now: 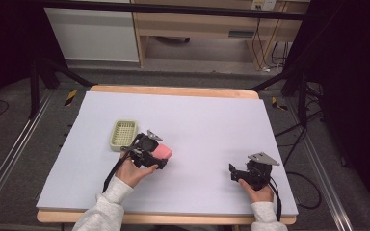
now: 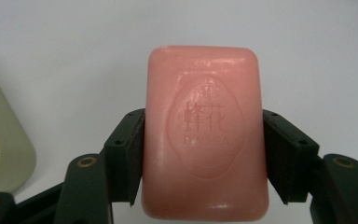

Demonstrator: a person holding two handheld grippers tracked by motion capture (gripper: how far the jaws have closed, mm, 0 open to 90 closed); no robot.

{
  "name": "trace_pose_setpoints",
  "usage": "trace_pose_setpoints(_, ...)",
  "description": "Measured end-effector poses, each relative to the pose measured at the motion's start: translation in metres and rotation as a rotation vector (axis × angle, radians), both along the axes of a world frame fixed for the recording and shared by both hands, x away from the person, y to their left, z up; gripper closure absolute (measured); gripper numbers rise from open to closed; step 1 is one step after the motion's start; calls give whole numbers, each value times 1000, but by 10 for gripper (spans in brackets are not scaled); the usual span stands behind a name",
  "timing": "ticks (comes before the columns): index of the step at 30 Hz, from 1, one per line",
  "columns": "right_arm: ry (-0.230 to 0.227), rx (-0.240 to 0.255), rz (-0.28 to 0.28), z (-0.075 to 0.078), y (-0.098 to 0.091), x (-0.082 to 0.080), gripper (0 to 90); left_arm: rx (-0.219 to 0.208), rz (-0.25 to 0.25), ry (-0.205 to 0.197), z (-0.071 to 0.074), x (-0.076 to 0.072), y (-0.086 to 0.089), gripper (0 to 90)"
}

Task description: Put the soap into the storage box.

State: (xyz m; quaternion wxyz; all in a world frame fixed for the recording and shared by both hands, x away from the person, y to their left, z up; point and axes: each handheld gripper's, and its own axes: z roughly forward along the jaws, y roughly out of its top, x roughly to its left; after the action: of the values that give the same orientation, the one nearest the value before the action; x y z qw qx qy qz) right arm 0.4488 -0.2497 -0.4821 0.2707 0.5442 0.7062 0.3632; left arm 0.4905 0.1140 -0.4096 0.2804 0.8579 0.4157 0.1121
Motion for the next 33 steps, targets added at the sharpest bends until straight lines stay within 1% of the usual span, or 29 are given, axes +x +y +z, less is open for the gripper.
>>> trace_pose_setpoints(2, 0, 4, -1, 0, 0, 0, 45, -4, 7, -4, 1, 0, 2, 372)
trace_pose_setpoints(7, 0, 1, -1, 0, 0, 0, 45, -16, 31, -10, 8, 3, 13, 372)
trace_pose_setpoints(11, 1, -2, -1, 0, 0, 0, 44, -16, 44, -14, 11, 5, 20, 372)
trace_pose_setpoints(21, 1, -2, -1, -1, 0, 0, 45, -14, 78, -17, 15, 11, 34, 372)
trace_pose_setpoints(27, 2, -2, -1, -1, 0, 1, 44, -19, 95, -18, 17, 14, 39, 372)
trace_pose_setpoints(33, 1, 1, 0, -1, -1, 1, 45, -20, 120, -22, 21, 20, 48, 372)
